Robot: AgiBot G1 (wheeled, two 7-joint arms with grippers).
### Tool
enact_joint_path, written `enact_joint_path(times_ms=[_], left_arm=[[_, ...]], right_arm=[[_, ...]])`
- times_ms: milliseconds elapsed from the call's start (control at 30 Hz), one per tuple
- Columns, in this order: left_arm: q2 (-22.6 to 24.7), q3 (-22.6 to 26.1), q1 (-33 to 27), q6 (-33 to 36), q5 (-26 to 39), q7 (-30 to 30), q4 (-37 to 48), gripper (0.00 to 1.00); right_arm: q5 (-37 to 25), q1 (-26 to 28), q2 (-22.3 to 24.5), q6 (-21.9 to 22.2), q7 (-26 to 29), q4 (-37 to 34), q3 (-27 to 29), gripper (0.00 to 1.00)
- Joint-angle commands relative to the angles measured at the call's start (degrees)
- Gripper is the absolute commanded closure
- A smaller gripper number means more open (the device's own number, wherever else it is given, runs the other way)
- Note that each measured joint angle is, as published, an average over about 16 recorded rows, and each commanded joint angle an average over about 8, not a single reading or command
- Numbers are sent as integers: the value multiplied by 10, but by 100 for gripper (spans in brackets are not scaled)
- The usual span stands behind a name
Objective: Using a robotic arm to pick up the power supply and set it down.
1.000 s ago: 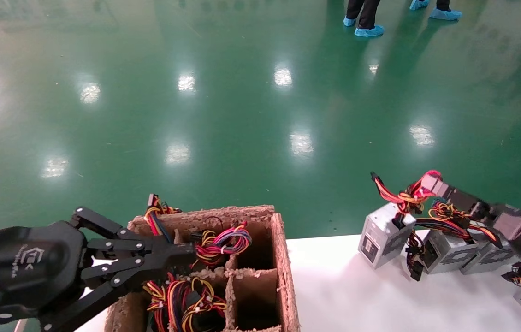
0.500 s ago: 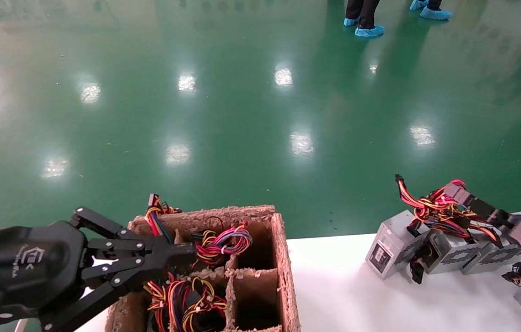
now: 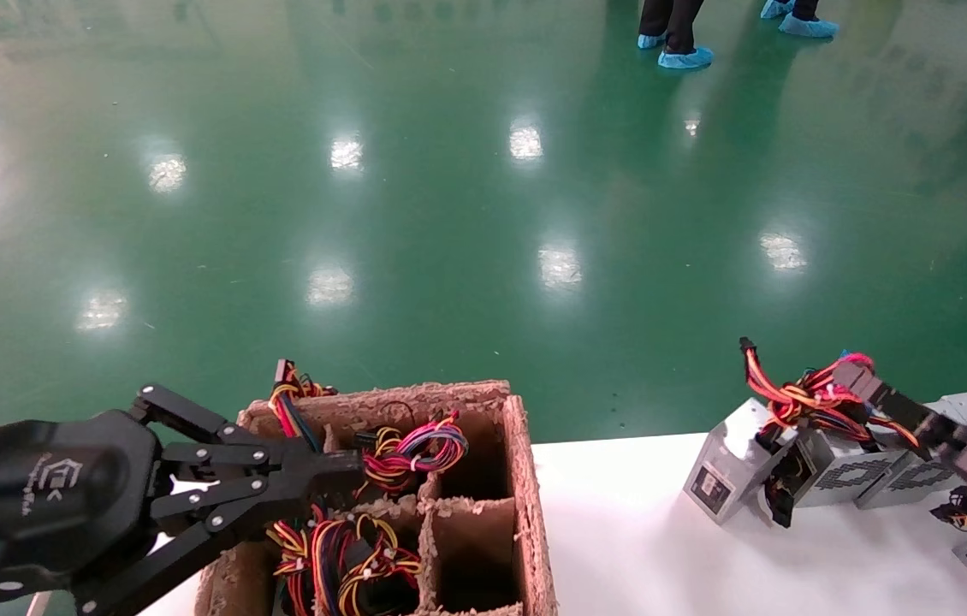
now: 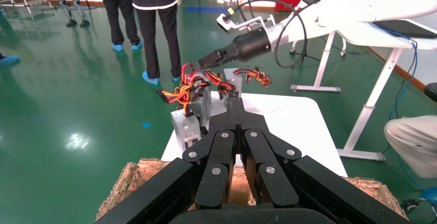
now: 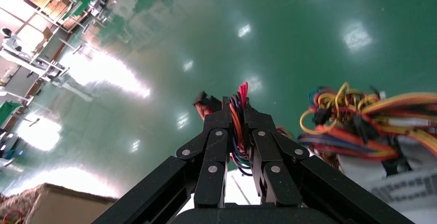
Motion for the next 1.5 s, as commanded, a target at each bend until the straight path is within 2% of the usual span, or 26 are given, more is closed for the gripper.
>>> enact_joint_path(times_ms=[33, 100, 167, 200, 367, 433, 467, 1167, 1500], left_arm=[[0, 0, 0, 0, 0, 0, 0, 100], [0, 0, 0, 0, 0, 0, 0, 100], [0, 0, 0, 0, 0, 0, 0, 100], [0, 0, 0, 0, 0, 0, 0, 100], [0, 0, 0, 0, 0, 0, 0, 100], [0, 0, 0, 0, 0, 0, 0, 100], [0, 0, 0, 0, 0, 0, 0, 100], [0, 0, 0, 0, 0, 0, 0, 100], [0, 0, 0, 0, 0, 0, 0, 100]], right_arm=[[2, -9, -2, -2, -2, 1, 3, 100], [4, -17, -3, -5, -4, 0, 6, 100], [6, -25, -2, -7, -6, 0, 10, 92], [7, -29, -2, -7, -8, -1, 12, 82], [12, -51, 5, -6, -14, 0, 27, 20], [14, -61, 8, -5, -16, 0, 34, 2], [15, -67, 10, -5, -17, 1, 38, 0], [46, -163, 32, -51, -51, 6, 129, 0], [58, -175, 21, -87, -78, 7, 164, 0]])
